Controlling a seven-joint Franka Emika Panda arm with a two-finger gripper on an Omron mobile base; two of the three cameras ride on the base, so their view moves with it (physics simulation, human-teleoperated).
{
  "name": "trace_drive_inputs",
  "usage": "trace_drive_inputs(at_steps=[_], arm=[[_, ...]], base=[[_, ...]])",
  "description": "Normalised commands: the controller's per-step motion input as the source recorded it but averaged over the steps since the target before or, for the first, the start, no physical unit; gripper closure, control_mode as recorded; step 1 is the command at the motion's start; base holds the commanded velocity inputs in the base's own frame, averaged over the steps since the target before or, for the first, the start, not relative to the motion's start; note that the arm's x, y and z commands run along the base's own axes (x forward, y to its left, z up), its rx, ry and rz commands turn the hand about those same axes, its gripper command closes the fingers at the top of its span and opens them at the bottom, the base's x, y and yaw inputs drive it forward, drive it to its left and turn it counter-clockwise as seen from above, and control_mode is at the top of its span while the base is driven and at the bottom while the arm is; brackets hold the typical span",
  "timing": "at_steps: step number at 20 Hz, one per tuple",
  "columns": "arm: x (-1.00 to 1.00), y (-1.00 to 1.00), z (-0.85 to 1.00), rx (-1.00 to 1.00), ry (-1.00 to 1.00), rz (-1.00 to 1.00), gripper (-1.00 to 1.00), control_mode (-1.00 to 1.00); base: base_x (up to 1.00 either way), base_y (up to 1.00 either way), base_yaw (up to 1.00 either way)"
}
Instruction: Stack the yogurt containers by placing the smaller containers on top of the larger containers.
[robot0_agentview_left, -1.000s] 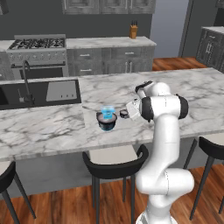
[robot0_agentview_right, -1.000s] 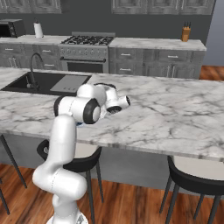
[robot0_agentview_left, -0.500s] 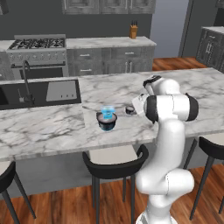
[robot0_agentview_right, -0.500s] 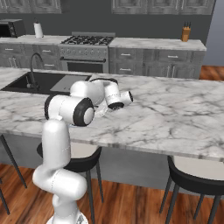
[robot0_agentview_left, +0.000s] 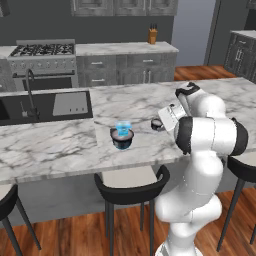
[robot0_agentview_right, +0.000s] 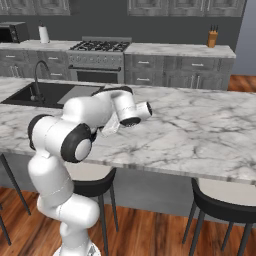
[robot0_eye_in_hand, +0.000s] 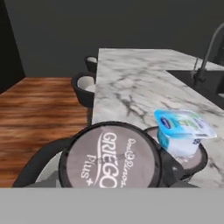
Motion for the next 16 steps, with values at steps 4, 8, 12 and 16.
trace_drive_inputs(at_steps=[4, 8, 12, 16], arm=[[-0.65, 0.0, 0.47, -0.02, -0.04, 0.0, 1.0, -1.0], [-0.1, 0.0, 0.28, -0.01, -0.01, 0.0, 1.0, -1.0], [0.01, 0.0, 0.09, 0.0, 0.0, 0.0, 1.0, -1.0], [0.14, 0.01, 0.01, 0.0, 0.0, 0.0, 1.0, -1.0]], base=[[0.0, 0.0, 0.0], [0.0, 0.0, 0.0], [0.0, 0.0, 0.0], [0.0, 0.0, 0.0]])
